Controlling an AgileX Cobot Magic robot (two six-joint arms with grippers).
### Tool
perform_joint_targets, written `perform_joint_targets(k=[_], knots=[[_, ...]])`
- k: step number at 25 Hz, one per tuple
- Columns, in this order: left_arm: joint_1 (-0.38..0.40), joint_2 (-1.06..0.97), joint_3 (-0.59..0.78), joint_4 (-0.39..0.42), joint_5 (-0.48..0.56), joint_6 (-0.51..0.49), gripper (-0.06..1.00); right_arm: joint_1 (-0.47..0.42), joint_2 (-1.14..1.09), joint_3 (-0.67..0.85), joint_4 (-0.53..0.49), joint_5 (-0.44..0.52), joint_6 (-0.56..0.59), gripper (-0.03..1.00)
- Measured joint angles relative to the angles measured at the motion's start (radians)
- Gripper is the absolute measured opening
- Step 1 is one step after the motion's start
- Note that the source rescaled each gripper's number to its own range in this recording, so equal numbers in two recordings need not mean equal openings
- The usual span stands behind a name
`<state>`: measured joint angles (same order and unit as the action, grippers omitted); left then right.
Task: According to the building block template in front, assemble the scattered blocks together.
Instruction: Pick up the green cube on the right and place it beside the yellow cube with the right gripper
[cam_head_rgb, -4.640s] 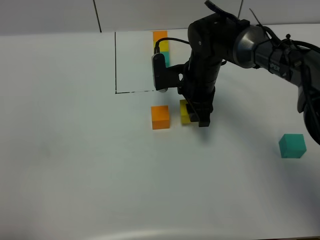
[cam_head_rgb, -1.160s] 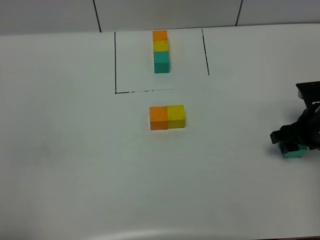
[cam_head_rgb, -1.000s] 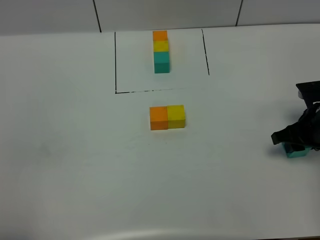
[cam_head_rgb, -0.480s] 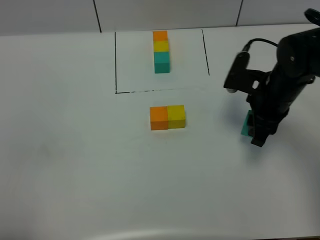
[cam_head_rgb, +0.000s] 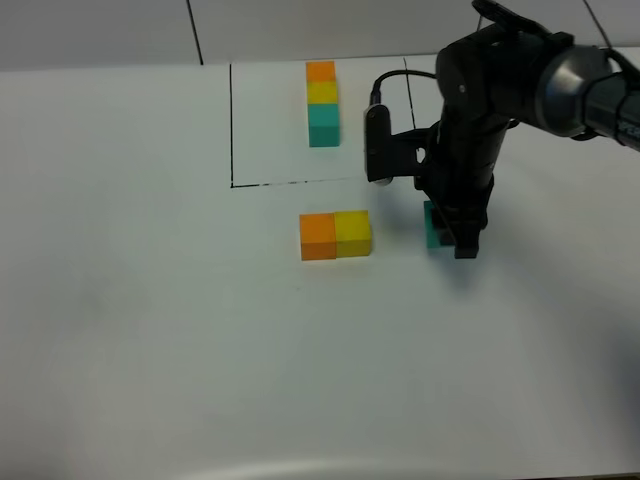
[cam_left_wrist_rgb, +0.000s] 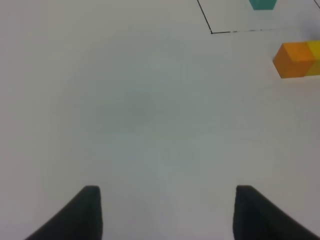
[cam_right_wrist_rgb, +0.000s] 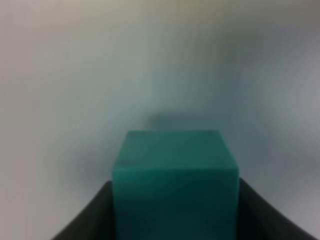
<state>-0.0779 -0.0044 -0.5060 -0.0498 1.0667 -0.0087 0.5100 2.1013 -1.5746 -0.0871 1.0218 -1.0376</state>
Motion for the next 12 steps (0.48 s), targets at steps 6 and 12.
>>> perform_joint_targets(k=[6, 12], knots=[[0.000, 0.000, 0.000, 0.000, 0.000, 0.000, 0.25, 0.031, 0.111, -0.117, -0.002, 0.039, -0.026, 0.03], [0.000, 0.000, 0.000, 0.000, 0.000, 0.000, 0.25, 0.035, 0.137, -0.137, -0.004, 0.036, -0.055, 0.03]])
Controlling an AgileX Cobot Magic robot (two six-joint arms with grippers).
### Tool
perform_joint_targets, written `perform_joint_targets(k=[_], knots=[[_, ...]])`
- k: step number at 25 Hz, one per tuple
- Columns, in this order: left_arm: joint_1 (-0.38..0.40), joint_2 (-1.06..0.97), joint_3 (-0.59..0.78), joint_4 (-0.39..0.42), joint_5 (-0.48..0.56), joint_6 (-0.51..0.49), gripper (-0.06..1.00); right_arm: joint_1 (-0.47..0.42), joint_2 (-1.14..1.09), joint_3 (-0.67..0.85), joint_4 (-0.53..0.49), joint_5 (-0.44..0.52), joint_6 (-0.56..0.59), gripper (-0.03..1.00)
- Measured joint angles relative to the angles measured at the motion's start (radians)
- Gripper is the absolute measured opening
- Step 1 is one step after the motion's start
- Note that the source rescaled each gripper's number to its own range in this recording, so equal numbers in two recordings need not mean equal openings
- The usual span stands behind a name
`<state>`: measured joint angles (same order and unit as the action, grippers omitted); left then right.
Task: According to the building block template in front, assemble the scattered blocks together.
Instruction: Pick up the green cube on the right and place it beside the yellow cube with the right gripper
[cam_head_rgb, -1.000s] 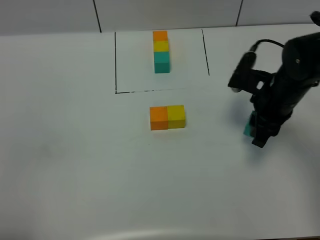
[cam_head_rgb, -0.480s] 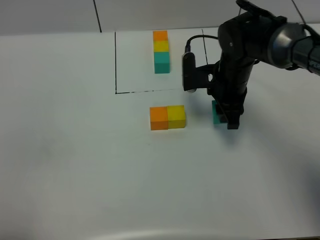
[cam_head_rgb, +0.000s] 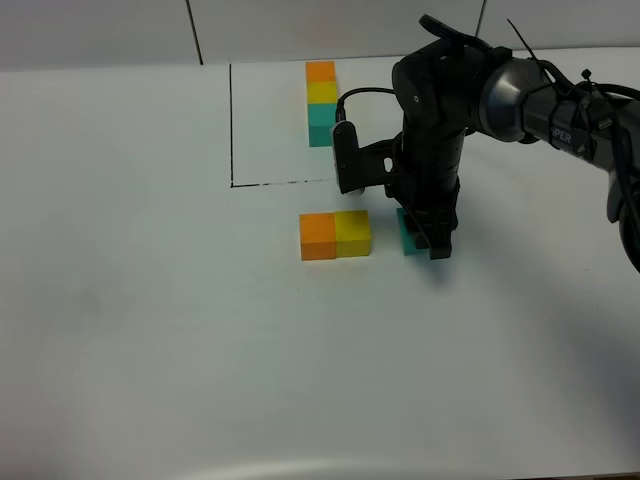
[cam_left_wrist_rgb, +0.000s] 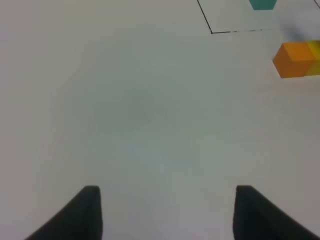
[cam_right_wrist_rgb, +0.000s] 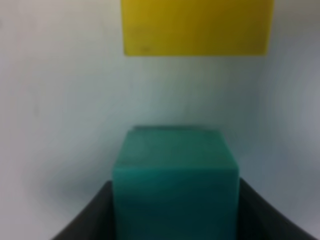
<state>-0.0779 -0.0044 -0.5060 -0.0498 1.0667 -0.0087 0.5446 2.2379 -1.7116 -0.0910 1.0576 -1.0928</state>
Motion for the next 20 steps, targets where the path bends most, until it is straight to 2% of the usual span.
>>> perform_joint_targets(k=[8, 15, 20], knots=[[0.000, 0.000, 0.000, 0.000, 0.000, 0.000, 0.25, 0.015, 0.003, -0.001, 0.001, -0.058, -0.007, 0.03], [0.000, 0.000, 0.000, 0.000, 0.000, 0.000, 0.25, 0.018, 0.030, -0.005, 0.012, -0.070, -0.008, 0.03], [0.000, 0.000, 0.000, 0.000, 0.000, 0.000, 0.25, 0.018, 0.037, -0.009, 0.048, -0.092, -0.008, 0.03]])
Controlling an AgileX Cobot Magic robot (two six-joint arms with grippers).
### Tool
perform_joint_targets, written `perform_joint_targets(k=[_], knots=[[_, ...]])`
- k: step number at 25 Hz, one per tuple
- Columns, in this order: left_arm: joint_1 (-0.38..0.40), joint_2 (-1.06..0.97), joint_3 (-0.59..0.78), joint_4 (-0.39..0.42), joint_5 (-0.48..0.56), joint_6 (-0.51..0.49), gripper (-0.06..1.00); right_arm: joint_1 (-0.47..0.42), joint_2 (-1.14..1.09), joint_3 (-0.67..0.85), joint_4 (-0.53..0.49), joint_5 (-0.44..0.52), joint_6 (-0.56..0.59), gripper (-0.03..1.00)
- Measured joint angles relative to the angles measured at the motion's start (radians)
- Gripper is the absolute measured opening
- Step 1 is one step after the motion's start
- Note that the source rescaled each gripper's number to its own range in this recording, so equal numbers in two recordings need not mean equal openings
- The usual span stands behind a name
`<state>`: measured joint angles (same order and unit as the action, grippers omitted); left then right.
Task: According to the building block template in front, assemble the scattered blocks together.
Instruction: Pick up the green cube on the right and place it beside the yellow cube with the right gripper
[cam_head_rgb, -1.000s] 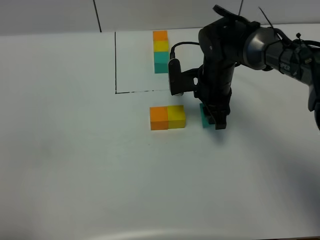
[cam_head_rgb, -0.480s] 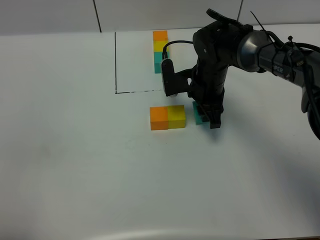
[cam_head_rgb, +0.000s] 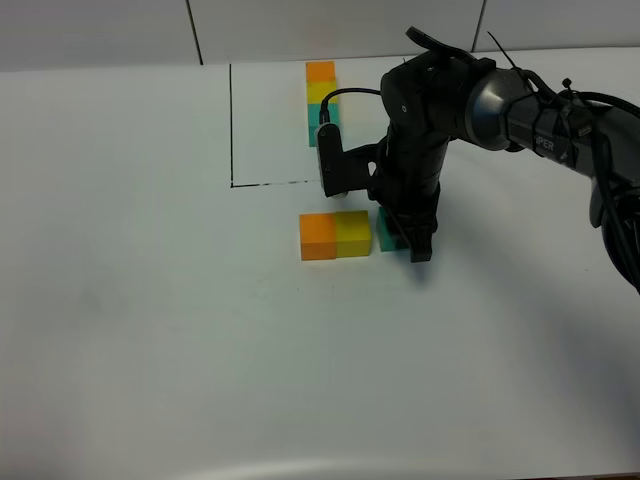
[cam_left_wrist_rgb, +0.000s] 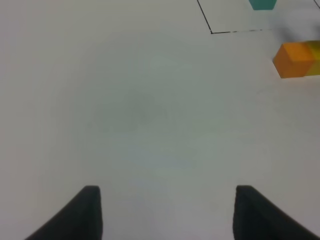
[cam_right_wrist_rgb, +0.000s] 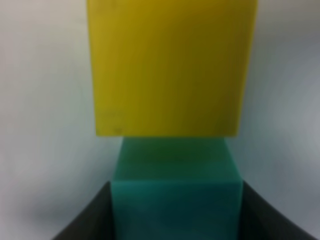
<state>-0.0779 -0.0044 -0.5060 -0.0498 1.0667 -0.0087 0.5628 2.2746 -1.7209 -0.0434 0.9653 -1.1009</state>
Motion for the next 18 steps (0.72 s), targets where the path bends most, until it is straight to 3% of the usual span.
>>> perform_joint_targets(k=[18], knots=[[0.000, 0.000, 0.000, 0.000, 0.000, 0.000, 0.25, 0.000, 0.001, -0.001, 0.066, 0.012, -0.001, 0.03]])
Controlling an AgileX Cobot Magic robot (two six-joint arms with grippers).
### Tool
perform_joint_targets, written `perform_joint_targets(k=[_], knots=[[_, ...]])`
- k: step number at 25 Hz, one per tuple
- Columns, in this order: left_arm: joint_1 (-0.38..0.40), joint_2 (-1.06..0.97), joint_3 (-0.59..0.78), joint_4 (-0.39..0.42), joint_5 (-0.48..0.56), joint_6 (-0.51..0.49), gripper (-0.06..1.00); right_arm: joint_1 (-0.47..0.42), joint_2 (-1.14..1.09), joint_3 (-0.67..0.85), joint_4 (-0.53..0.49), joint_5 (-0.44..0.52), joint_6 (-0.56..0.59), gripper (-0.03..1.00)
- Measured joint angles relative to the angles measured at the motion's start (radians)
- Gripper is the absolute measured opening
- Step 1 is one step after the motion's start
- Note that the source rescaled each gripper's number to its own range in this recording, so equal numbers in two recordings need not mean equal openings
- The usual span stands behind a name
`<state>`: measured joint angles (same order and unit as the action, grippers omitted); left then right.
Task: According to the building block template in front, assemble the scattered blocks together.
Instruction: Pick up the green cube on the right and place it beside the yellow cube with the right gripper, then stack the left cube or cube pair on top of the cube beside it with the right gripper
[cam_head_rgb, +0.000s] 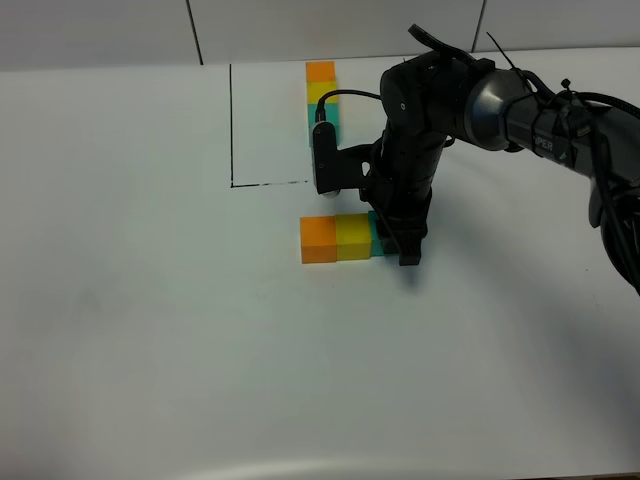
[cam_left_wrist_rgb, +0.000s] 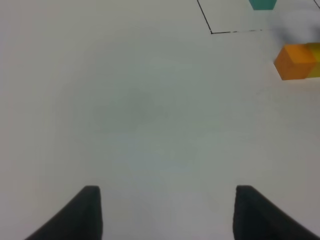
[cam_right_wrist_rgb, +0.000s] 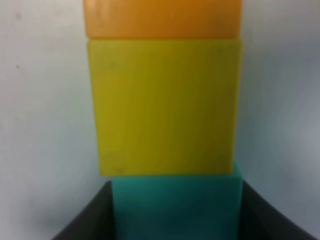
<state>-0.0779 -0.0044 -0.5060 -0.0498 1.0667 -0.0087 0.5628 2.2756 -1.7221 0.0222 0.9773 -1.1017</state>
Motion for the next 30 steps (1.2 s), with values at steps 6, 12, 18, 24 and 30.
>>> perform_joint_targets(k=[6, 12, 18, 24, 30], knots=[[0.000, 0.000, 0.000, 0.000, 0.000, 0.000, 0.25, 0.000, 0.000, 0.000, 0.000, -0.004, 0.000, 0.03], [0.000, 0.000, 0.000, 0.000, 0.000, 0.000, 0.25, 0.000, 0.000, 0.000, 0.000, -0.007, 0.000, 0.04], [0.000, 0.000, 0.000, 0.000, 0.000, 0.000, 0.25, 0.000, -0.017, 0.000, -0.031, -0.014, 0.013, 0.62], [0.000, 0.000, 0.000, 0.000, 0.000, 0.000, 0.25, -0.032, -0.162, 0.064, -0.038, -0.020, 0.197, 0.89], [0.000, 0.000, 0.000, 0.000, 0.000, 0.000, 0.25, -0.123, -0.423, 0.387, -0.036, -0.184, 0.509, 0.88]])
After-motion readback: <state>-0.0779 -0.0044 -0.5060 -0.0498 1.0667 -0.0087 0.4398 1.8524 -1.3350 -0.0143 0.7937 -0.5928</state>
